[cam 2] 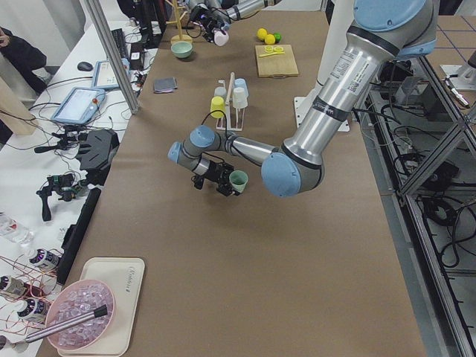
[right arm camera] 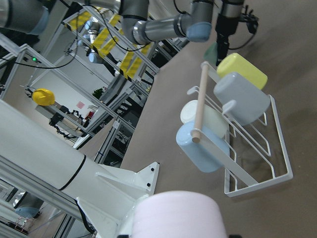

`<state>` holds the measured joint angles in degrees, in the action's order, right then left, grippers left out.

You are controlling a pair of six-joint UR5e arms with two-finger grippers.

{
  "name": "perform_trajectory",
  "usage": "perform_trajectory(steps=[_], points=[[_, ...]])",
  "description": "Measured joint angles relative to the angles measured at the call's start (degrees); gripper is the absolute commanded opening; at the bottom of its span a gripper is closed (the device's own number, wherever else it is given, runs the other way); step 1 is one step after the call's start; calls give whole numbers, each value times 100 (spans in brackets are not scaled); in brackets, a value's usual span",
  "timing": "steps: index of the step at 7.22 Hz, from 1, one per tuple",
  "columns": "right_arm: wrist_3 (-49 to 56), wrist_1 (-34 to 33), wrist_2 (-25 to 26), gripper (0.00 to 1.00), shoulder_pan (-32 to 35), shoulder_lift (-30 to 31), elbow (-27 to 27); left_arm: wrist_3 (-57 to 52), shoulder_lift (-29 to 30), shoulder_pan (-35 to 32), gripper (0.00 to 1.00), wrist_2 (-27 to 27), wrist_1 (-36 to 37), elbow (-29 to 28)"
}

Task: Place cup on cup holder

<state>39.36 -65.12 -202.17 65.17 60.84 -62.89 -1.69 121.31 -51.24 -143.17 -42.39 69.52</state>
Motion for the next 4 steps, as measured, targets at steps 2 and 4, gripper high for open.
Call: perform_trajectory(steps=[2, 4], points=[[1142, -25, -447, 36, 35, 79, 69, -6, -85, 47, 10, -28, -3, 5], [2522, -27, -983, 36, 3, 62, 490, -7, -152, 55, 0, -40, -6, 28]])
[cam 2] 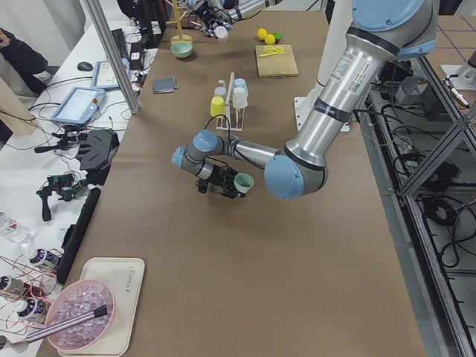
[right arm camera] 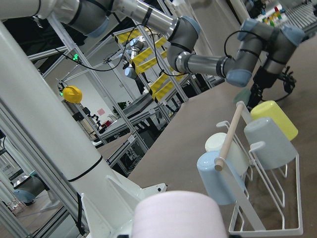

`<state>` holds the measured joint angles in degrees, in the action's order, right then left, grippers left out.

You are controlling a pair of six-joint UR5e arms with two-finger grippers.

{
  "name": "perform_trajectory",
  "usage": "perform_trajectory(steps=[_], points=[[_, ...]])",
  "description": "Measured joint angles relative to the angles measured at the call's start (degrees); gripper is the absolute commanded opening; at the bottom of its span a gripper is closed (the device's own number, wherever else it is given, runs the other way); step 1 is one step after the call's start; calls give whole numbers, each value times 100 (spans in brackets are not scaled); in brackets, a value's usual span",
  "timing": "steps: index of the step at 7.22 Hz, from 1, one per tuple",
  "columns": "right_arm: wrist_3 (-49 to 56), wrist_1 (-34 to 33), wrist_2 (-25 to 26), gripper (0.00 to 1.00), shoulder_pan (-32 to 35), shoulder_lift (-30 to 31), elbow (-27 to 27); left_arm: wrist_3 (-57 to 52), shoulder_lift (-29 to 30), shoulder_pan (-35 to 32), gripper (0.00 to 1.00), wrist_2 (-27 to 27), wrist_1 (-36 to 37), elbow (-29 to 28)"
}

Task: Place cup on cup holder

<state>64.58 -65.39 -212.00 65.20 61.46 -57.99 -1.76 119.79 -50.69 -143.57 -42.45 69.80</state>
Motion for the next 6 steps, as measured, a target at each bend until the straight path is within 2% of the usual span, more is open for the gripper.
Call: perform_trajectory(steps=[3, 6], points=[[2178, -58, -996, 36, -311, -207, 689, 5, 33, -452, 0, -52, 0, 51], [4154, -450, -1496, 38, -694, -667, 1184, 65, 174, -1307, 0, -447, -21, 288]])
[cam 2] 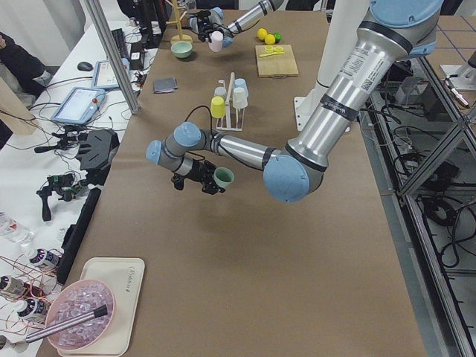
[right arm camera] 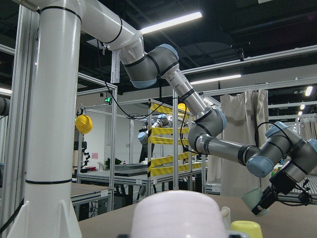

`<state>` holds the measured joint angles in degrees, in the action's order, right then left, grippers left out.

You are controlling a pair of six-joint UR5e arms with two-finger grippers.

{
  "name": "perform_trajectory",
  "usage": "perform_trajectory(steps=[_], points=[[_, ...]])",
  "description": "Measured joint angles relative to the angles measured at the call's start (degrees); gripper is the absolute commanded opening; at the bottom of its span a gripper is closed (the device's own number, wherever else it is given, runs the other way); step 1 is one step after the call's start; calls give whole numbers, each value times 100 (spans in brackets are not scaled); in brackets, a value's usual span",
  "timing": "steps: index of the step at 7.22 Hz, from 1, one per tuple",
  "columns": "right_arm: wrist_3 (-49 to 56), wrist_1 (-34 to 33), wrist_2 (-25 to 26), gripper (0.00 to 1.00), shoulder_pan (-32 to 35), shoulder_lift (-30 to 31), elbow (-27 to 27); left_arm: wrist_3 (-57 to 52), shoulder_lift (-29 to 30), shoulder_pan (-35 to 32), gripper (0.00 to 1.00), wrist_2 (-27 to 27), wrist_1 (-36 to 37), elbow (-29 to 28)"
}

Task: Place cup on cup holder

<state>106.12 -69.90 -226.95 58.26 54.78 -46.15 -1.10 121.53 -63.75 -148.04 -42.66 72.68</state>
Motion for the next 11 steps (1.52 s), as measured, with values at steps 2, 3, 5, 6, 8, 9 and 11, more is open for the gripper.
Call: perform_trajectory(steps=[2, 3, 5, 6, 8, 9, 11], points=[[696, -252, -102, 38, -211, -463, 360, 212, 107, -646, 0, -145, -275, 385], [973, -437, -126, 37, -296, -626, 435, 584, 75, -907, 0, -169, -813, 580], [1235, -582, -153, 38, -502, -871, 486, 2074, -79, -1136, 0, -170, -2632, 739], [1314, -625, -170, 38, -641, -1013, 526, 2883, -111, -1177, 0, -152, -3551, 722], [1423, -702, -183, 38, -900, -1290, 591, 3946, -129, -1288, 0, -113, -4869, 692], [1436, -715, -194, 38, -1015, -1394, 598, 4347, -143, -1363, 0, -108, -5452, 689], [1457, -727, -214, 39, -1257, -1480, 597, 5406, -181, -1463, 0, -75, -7019, 687]])
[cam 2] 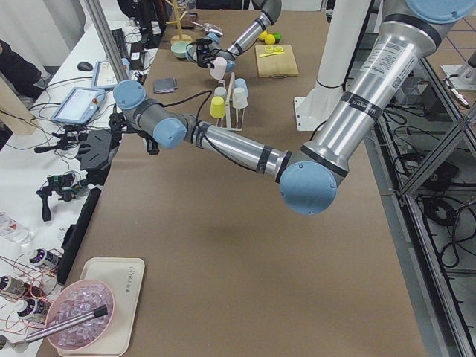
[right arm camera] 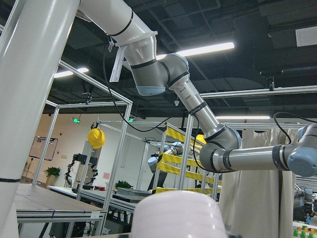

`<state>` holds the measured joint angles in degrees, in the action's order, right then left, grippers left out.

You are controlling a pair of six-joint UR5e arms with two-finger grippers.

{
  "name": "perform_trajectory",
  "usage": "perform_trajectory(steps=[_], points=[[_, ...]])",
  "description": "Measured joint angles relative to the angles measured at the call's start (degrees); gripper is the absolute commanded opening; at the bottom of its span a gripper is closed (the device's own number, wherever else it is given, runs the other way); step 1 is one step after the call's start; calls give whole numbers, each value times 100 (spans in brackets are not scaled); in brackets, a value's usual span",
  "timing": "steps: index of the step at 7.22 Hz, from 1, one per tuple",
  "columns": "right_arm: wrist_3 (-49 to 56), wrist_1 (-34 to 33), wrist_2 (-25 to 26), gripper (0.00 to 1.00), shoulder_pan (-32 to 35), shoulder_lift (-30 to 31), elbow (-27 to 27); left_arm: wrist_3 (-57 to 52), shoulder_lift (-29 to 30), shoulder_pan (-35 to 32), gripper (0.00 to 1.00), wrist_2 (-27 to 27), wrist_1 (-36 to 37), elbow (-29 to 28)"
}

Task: Place cup on cup holder

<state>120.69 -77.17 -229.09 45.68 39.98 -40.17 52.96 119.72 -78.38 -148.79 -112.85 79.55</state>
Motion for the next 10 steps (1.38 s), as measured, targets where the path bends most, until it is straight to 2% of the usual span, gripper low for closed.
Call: perform_trajectory(steps=[1, 2, 3, 4, 5, 7, 9, 10], points=[[5, -32, 5, 40, -99, -12, -8, 518, 12, -5, 0, 195, -687, 5], [6, -91, 10, 46, -173, -20, -18, 957, 44, 70, 0, 711, -1125, 88], [7, -122, 17, 77, -212, -17, -22, 1275, 66, 207, 0, 1306, -1423, 259], [1, -139, 12, 100, -225, -15, -27, 1569, 62, 356, 0, 1886, -1860, 472], [-8, -151, -4, 100, -221, -18, -34, 1869, -6, 608, 0, 2608, -2501, 783], [-6, -153, -21, 100, -167, -24, -51, 2114, -401, 1427, 0, 4389, -3823, 1450], [-45, -169, -31, 100, 47, -12, -70, 1870, -585, 2335, 0, 6042, -4776, 1704], [-167, -210, -42, 100, 210, 52, -89, 1545, -574, 2902, 0, 6865, -4991, 1717]])
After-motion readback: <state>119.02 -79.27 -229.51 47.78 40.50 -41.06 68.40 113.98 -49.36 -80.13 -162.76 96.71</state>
